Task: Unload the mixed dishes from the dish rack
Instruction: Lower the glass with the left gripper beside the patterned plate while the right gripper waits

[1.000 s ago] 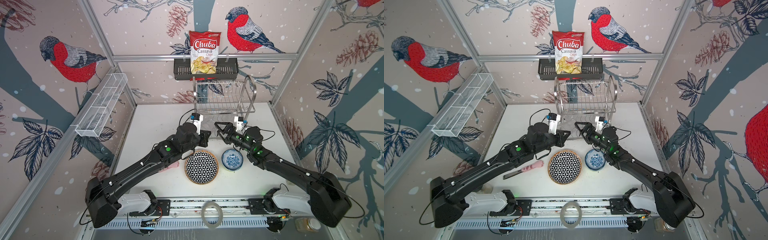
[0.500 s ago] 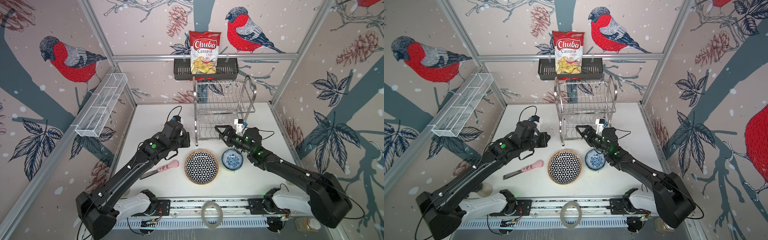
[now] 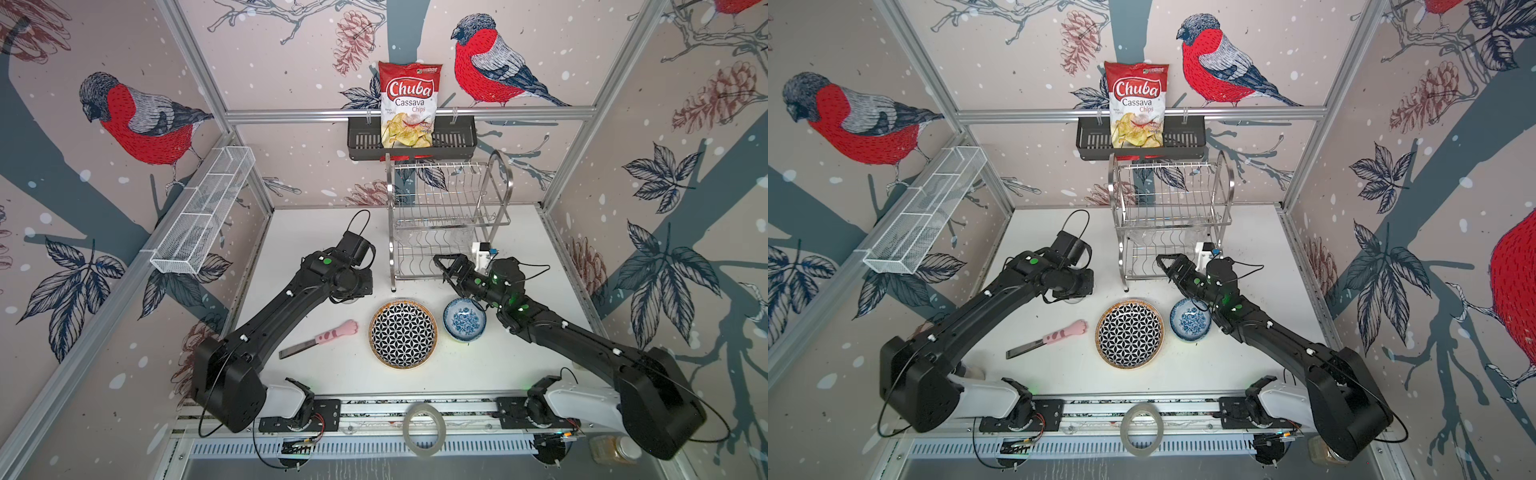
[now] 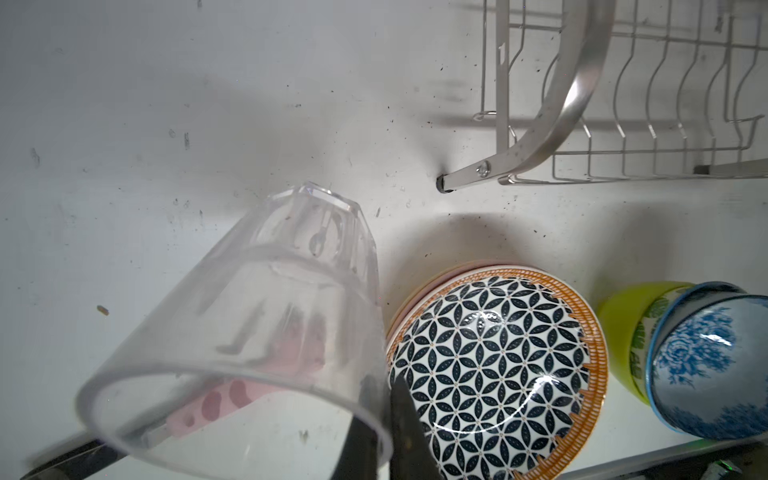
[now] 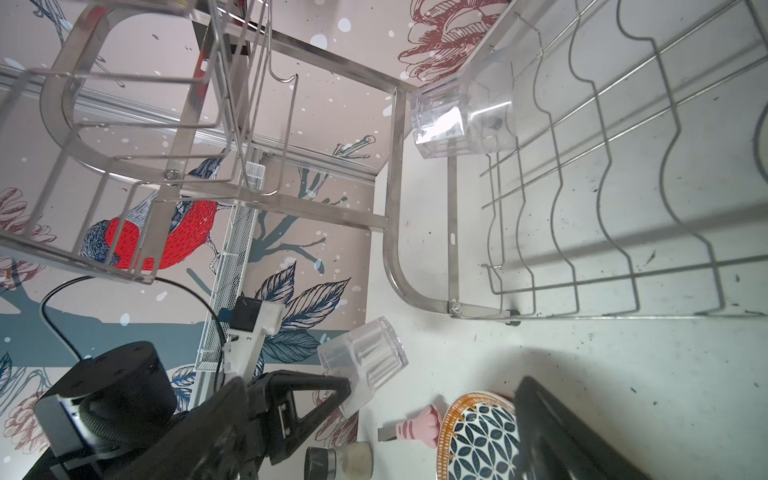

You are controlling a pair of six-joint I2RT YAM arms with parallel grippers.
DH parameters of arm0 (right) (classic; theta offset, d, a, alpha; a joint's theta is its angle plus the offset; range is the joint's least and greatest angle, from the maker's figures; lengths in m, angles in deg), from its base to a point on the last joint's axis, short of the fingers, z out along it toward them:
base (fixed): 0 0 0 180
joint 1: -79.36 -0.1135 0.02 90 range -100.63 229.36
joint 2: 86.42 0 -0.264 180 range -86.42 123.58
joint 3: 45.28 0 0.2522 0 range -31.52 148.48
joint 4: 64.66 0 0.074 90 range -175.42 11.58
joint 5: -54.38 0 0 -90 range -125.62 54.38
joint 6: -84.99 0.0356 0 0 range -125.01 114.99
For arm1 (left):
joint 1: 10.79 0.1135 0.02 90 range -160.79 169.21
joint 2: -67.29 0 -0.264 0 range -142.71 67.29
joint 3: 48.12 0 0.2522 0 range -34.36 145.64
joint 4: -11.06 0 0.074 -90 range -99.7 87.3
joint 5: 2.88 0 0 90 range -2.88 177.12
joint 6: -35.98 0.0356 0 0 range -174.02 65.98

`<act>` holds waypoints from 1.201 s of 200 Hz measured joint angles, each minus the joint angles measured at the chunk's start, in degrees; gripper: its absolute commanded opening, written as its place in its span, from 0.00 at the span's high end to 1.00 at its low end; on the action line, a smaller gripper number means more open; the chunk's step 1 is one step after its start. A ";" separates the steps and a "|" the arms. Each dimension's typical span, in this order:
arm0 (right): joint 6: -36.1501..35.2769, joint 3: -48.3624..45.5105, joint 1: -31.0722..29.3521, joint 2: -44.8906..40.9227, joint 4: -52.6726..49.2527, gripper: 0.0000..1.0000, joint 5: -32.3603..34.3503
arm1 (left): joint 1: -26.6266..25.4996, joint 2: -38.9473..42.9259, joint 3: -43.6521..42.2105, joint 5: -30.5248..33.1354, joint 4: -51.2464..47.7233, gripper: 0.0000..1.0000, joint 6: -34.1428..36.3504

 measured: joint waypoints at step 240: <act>-0.92 -1.62 0.74 1.01 -0.76 0.01 -0.09 | 0.07 -14.64 3.96 -3.72 -4.28 1.00 5.92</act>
